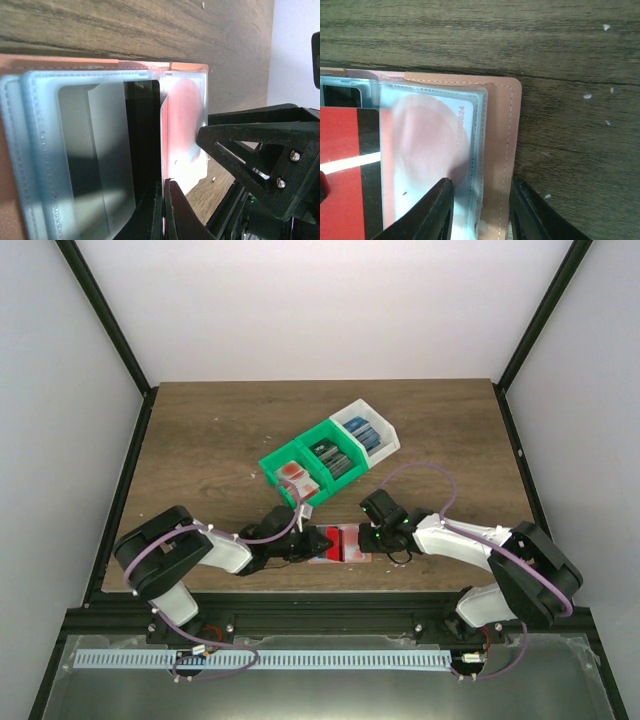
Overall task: Put the credit cards into the card holder
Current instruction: Insert the credit card into the card holder.
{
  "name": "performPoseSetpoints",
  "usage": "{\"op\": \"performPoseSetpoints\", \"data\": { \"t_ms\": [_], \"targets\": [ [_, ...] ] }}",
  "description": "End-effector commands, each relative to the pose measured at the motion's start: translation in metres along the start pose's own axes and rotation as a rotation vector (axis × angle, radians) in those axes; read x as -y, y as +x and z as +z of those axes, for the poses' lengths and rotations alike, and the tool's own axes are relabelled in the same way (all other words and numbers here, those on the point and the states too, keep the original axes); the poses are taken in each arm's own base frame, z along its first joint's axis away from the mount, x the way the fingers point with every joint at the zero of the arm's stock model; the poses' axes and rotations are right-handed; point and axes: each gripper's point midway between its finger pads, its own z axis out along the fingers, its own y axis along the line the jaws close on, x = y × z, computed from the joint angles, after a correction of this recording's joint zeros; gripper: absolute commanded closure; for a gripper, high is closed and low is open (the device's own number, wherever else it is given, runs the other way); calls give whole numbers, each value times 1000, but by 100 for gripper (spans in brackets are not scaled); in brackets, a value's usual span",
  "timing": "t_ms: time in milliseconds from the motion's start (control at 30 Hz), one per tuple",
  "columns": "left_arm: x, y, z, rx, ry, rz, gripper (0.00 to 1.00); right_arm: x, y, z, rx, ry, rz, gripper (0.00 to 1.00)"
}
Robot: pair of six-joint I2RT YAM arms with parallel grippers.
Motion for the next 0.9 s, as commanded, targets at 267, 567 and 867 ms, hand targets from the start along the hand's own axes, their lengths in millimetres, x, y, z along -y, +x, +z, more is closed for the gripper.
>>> {"op": "performPoseSetpoints", "data": {
  "t_ms": [267, 567, 867],
  "targets": [
    [-2, 9, 11, -16, 36, -61, 100, 19, 29, 11, -84, 59, 21, 67],
    [-6, -8, 9, 79, -10, -44, 100, 20, 30, 9, -80, 58, 24, 68],
    [-4, -12, 10, 102, -1, -33, 100, 19, 29, 9, -78, 55, 26, 68]
  ]
}}
